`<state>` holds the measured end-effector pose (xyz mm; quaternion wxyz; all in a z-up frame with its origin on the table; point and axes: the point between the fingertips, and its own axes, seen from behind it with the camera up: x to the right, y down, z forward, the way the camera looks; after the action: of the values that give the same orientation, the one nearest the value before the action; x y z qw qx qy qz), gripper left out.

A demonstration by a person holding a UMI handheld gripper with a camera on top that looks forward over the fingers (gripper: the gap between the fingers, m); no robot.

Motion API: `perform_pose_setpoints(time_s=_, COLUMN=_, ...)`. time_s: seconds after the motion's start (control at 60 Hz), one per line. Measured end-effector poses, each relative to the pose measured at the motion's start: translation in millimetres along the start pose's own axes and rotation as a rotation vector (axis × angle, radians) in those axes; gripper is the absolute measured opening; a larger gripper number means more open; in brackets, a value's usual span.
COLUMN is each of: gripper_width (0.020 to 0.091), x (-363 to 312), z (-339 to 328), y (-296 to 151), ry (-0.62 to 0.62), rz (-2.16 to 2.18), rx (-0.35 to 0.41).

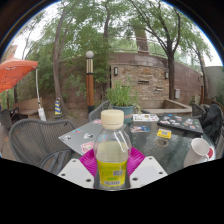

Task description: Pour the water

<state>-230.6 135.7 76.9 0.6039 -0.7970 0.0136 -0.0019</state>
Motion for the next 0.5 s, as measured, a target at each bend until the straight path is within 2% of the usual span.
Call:
perform_pose_setpoints(time_s=0.1, gripper_width=0.0356, x=13.7, z=-16.5, y=-53.6, ry=-0.068, rz=0.237, rx=0.036)
perform_pose_setpoints(time_s=0.167, gripper_width=0.0355, x=51.5, z=-15.2, y=-77.6, ry=-0.121, rz=0.574, rx=0.068)
perform_pose_setpoints(time_s=0.217, gripper_width=0.0355, x=76.6, z=-18.7, y=-91.2, ry=-0.198, rz=0.879, rx=0.06)
perform_pose_setpoints(time_s=0.233, gripper_width=0.0353, x=72.3, z=-25.6, y=-105.9, ry=-0.183, rz=0.982, rx=0.06)
perform_pose_setpoints(time_s=0.317, gripper_width=0.0351, x=113.4, z=-19.2, y=-88.6, ry=-0.272, rz=1.423, rx=0.016)
perform_pose_setpoints(time_s=0.383, gripper_width=0.035, x=116.0, z=-32.2, y=-87.6, ry=-0.333, rz=1.733, rx=-0.024)
perform_pose_setpoints(time_s=0.483, gripper_width=0.0354, x=126.5, z=-46.9, y=-91.5, ry=-0.446, rz=2.039, rx=-0.006)
perform_pose_setpoints(time_s=0.5, gripper_width=0.0353, x=131.5, z=-39.9, y=-99.4, ry=-0.416, rz=2.068, rx=0.0)
